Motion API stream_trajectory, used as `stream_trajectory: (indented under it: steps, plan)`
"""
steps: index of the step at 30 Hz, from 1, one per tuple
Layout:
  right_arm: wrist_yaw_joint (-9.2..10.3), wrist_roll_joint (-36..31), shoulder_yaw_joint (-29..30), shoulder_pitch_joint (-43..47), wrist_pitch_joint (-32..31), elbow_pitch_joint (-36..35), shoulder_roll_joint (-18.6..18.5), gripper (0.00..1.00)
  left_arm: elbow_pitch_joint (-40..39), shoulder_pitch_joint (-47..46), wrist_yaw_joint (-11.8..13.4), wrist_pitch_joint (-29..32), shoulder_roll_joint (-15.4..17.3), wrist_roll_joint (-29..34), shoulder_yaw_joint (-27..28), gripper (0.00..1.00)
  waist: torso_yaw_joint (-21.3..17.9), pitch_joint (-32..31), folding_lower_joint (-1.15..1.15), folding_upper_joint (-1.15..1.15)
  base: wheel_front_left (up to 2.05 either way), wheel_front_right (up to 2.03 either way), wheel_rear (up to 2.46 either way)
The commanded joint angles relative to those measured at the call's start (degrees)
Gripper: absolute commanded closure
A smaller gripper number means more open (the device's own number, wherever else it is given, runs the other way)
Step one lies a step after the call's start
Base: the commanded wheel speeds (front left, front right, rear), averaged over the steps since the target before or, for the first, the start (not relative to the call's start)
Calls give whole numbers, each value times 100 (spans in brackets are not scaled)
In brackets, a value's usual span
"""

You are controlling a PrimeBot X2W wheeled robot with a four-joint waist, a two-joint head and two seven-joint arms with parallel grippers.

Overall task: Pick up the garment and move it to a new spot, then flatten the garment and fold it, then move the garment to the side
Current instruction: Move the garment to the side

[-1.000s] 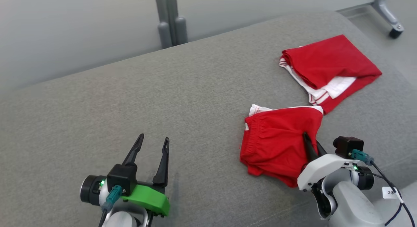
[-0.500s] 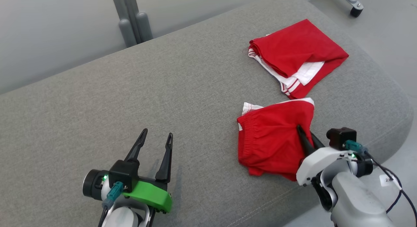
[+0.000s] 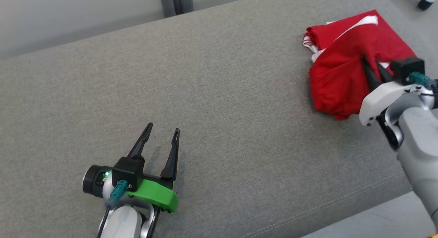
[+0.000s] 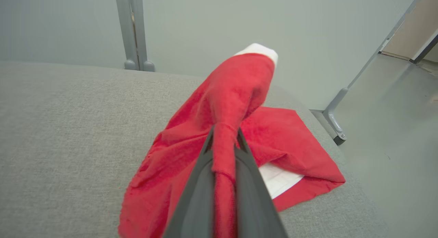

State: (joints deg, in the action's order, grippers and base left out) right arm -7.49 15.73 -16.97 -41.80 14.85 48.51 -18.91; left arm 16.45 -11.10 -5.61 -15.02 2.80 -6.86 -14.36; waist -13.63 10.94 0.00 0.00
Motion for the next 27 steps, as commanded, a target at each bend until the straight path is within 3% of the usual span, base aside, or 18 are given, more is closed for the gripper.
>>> stream_trajectory:
  steps: [1, 6, 15, 16, 17, 18, 27]
  plan:
    - [2, -41, -39, -212, -44, 97, -125, 100, -28, -119, -36, -16, 24, 55, 31, 0, 365, 362, 0, 0, 0, 0, 0]
    - [2, -143, -71, -889, -173, 551, -721, 100, -38, -206, -91, -16, 24, 132, 43, 0, 673, 622, 0, 0, 0, 0, 0]
    - [3, -491, 314, -1330, -170, 1303, -1239, 100, -36, -280, -142, -16, 24, 214, 67, 0, 911, 790, 0, 0, 0, 0, 0]
    - [4, -589, 423, -1390, -142, 1391, -1313, 84, -41, -291, -147, -16, 24, 223, 73, 0, 924, 805, 0, 0, 0, 0, 0]
    - [4, -720, 539, -1435, -134, 1471, -1378, 35, -43, -298, -153, -16, 24, 226, 81, 0, 934, 815, 0, 0, 0, 0, 0]
    - [4, -834, 682, -1477, -114, 1573, -1440, 0, -44, -303, -159, -16, 24, 238, 86, 0, 945, 827, 0, 0, 0, 0, 0]
    - [4, -1790, 2089, -1417, 24, 1610, -1358, 0, 21, -290, -181, -16, 24, 240, 157, 0, 964, 773, 0, 0, 0, 0, 0]
